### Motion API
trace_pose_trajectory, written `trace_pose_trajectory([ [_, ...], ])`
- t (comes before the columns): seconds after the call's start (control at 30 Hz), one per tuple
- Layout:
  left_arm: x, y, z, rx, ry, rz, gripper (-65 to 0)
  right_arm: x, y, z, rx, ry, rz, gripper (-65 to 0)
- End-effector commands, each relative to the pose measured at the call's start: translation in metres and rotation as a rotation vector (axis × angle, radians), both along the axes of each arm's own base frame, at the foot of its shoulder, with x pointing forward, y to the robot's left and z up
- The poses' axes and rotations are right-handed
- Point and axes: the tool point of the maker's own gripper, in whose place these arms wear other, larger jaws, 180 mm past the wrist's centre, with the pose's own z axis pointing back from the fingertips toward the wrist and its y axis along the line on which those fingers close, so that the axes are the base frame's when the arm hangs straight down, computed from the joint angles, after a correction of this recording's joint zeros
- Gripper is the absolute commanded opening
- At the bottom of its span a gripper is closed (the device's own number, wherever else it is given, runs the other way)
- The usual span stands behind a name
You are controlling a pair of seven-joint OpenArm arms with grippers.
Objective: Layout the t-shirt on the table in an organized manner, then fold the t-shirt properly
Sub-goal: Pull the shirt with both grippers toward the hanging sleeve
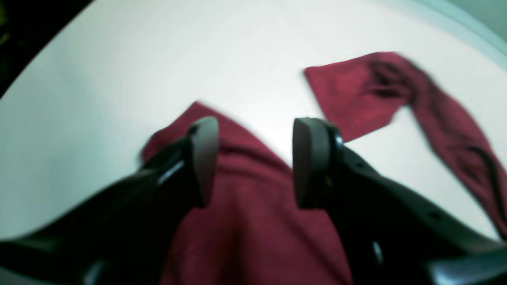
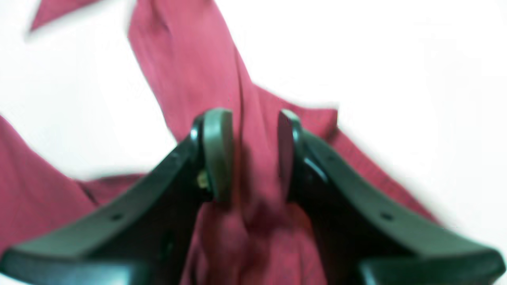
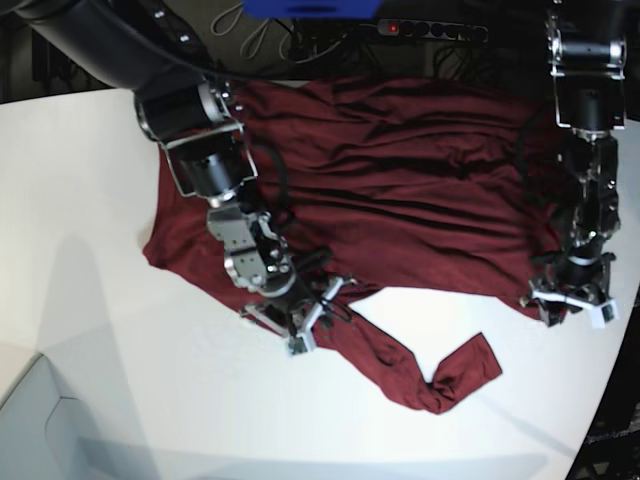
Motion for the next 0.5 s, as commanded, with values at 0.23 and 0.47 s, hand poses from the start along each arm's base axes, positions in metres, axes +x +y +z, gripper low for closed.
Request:
trace_pose_trajectory([
  [0.23, -0.006, 0.031, 0.023, 0.021, -0.073, 0.061, -35.7, -0.008, 0.005, -0.009, 0.015, 0.000, 0.005, -45.0],
  [0.47, -0.009, 0.042, 0.028, 0.015, -0.088, 0.092, -35.7, -0.035, -0.021, 0.010, -0.007, -0.131, 0.012, -45.0],
])
